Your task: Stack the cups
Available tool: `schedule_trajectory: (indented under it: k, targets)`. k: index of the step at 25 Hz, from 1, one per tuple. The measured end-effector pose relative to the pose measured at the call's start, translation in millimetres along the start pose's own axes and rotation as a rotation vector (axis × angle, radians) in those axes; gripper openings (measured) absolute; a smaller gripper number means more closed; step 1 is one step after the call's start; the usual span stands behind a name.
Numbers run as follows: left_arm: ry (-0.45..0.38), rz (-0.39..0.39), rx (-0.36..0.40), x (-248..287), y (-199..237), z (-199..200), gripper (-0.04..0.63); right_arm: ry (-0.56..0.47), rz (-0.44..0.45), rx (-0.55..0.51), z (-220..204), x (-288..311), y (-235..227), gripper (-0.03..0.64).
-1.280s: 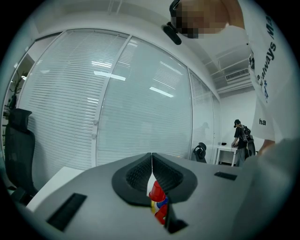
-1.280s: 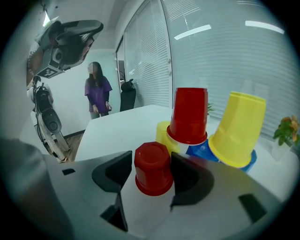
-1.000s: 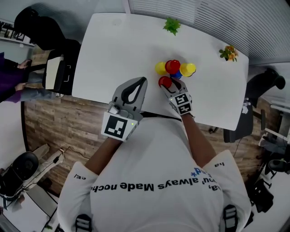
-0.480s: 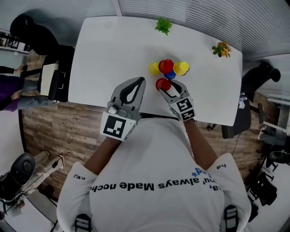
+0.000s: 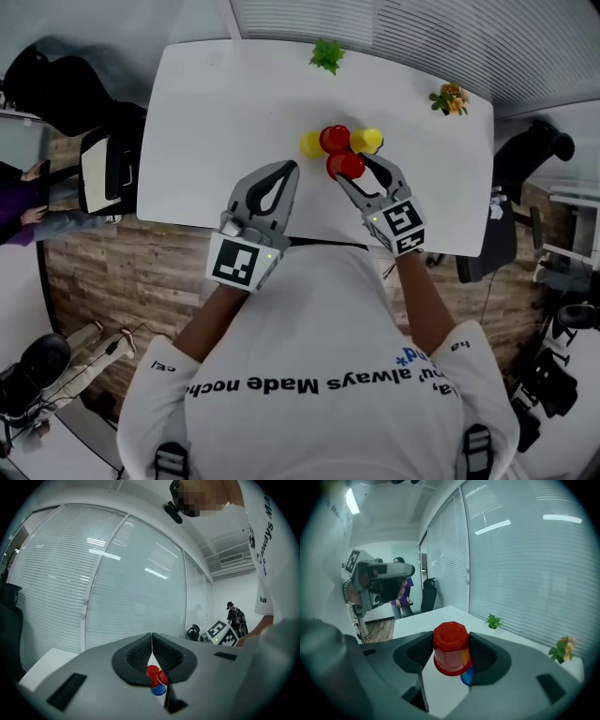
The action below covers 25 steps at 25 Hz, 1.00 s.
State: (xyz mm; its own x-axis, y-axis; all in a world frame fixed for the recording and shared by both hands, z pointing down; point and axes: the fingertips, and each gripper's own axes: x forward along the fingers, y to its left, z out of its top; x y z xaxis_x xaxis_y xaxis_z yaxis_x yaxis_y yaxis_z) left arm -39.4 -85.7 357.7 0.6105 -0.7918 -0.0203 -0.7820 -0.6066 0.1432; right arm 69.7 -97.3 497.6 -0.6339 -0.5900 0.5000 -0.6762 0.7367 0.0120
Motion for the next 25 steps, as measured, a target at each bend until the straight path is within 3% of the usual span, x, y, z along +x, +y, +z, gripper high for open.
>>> schedule_trajectory:
  k: [8,25]
  targets:
    - [-0.003,-0.002,0.002,4,1,2,0.02,-0.014,-0.057,-0.002,25,-6,-37,0.247]
    - [-0.006,0.029,-0.005,18,15,4,0.02,0.055,-0.057,0.037,18,22,-80,0.249]
